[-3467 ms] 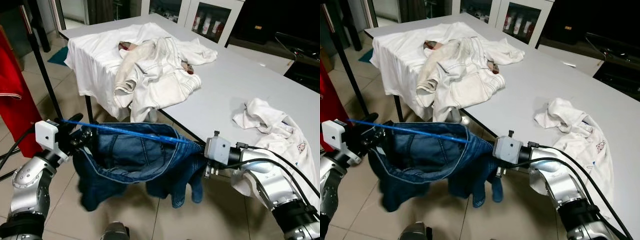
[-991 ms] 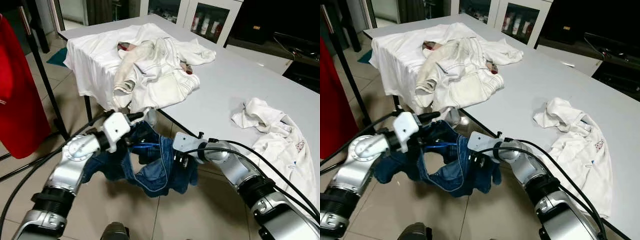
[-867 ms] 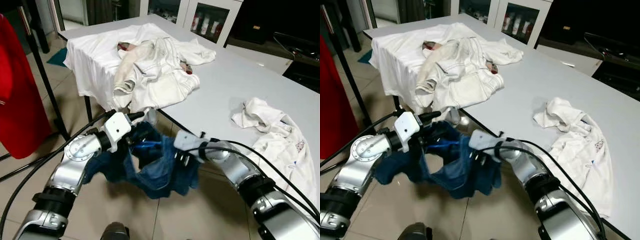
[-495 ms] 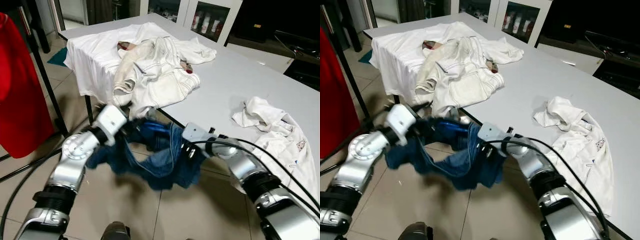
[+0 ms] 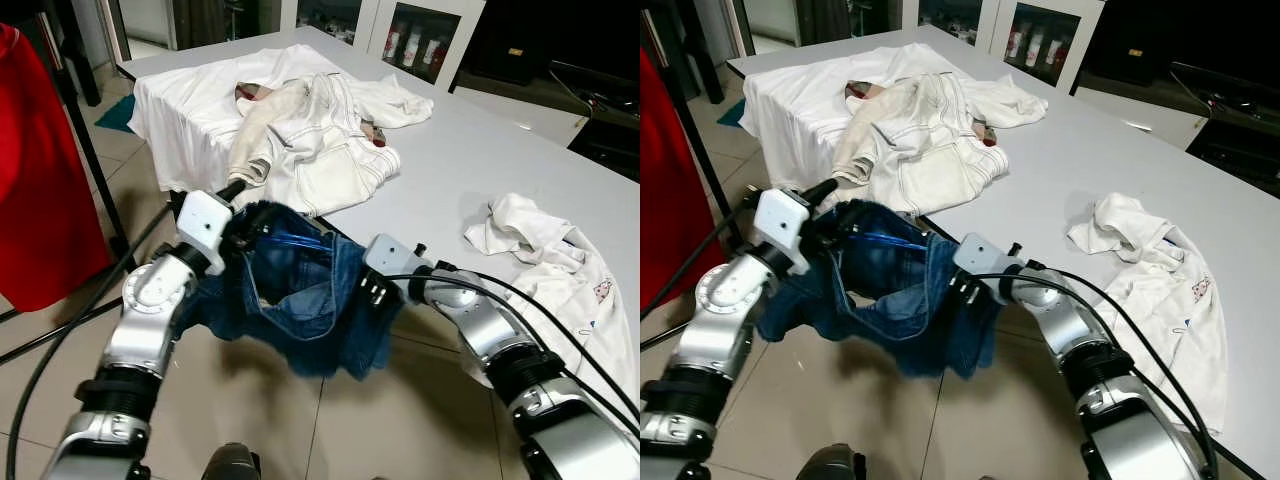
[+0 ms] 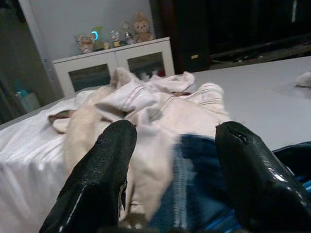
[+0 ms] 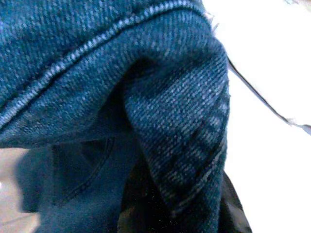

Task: Hang hanger

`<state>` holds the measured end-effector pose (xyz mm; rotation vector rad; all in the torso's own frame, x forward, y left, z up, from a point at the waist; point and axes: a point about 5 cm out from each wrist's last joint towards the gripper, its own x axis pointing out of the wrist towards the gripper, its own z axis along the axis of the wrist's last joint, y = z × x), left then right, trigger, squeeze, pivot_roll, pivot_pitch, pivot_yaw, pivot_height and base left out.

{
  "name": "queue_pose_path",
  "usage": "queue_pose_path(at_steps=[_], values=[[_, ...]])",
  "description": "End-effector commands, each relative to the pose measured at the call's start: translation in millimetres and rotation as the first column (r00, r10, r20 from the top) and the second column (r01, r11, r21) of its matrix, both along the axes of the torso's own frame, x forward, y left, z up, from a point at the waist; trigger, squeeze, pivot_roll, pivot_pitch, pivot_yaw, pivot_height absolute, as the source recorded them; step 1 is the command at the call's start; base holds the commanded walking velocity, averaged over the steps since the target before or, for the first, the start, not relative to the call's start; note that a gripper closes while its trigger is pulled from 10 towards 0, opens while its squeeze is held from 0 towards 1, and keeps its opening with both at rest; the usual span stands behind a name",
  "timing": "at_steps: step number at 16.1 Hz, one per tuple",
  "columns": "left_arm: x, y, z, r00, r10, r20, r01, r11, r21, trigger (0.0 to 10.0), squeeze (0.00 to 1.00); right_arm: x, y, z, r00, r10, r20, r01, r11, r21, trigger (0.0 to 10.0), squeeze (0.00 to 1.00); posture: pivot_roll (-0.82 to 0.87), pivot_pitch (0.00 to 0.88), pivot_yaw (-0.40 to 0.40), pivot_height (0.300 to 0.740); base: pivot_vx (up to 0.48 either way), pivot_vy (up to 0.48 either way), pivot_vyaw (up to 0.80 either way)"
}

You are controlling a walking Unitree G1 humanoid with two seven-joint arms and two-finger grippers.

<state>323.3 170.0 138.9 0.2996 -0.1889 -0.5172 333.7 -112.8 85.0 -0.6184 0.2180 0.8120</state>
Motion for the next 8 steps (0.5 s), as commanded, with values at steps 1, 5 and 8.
queue_pose_path(at_steps=[1, 5, 8], values=[[-2.1, -15.8, 1, 0.999, -0.049, 0.024, 0.048, 0.999, 0.015, 10.0, 0.00, 4.3, 1.1, 13, 0.999, -0.015, 0.042, 0.013, 0.998, 0.056, 0.0, 0.00, 0.20, 0.000, -0.109, 0.710, 0.000, 0.000, 0.00], [-14.0, -40.0, -13, 0.992, -0.120, 0.024, 0.117, 0.987, 0.113, 10.0, 0.00, 7.6, 12.2, 22, 0.998, -0.026, 0.051, 0.019, 0.993, 0.117, 0.0, 0.00, 0.21, 0.000, -0.109, 0.710, 0.000, 0.000, 0.00], [-17.3, -45.0, -17, 0.991, -0.127, 0.031, 0.121, 0.982, 0.142, 10.0, 0.00, 5.9, 13.6, 23, 0.999, -0.018, 0.051, 0.011, 0.992, 0.129, 0.0, 0.00, 0.21, 0.000, -0.109, 0.710, 0.000, 0.000, 0.00]])
